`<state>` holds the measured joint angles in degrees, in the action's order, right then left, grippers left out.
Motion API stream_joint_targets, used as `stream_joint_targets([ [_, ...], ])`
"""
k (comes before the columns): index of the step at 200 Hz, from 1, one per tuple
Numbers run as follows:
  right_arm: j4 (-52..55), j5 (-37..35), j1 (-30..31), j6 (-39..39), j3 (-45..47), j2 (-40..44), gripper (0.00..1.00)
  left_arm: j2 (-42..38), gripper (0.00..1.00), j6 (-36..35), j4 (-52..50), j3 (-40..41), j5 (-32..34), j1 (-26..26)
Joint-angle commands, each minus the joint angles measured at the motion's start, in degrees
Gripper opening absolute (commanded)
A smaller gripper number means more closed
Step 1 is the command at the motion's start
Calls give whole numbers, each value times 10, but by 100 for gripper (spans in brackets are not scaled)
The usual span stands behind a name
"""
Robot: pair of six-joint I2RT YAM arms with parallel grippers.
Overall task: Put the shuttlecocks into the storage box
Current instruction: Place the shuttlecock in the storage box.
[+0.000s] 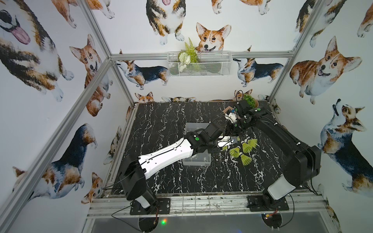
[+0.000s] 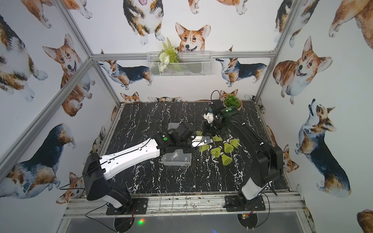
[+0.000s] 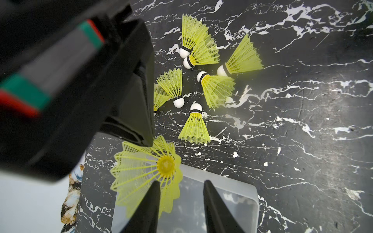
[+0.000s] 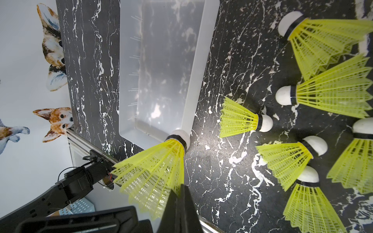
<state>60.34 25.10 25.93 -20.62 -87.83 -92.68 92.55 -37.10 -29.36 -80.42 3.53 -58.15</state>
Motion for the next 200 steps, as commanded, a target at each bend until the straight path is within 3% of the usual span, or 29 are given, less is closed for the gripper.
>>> stream_joint_targets([
  [1,8,9,2,6,-2,4,0,9,29,-3,-15,-12,2,2],
  [16,8,11,1,6,-2,5,0,14,28,-2,-18,-14,4,2],
  [53,7,11,1,5,-2,5,0,19,8,2,-16,-14,12,2],
  [82,2,11,1,2,-1,6,0,21,1,13,-5,-12,30,2],
  [99,-8,2,0,-4,3,12,12,19,0,33,7,-12,37,6],
  [108,-19,-1,-2,-10,8,18,25,16,0,46,17,-10,36,11],
  [116,-31,-8,-6,-17,15,26,36,13,0,64,27,-6,34,15],
  [140,-84,-37,-25,-43,49,71,52,-5,0,134,57,10,8,43],
  [200,-220,-108,-51,-58,169,198,54,-52,0,410,130,64,-86,155],
])
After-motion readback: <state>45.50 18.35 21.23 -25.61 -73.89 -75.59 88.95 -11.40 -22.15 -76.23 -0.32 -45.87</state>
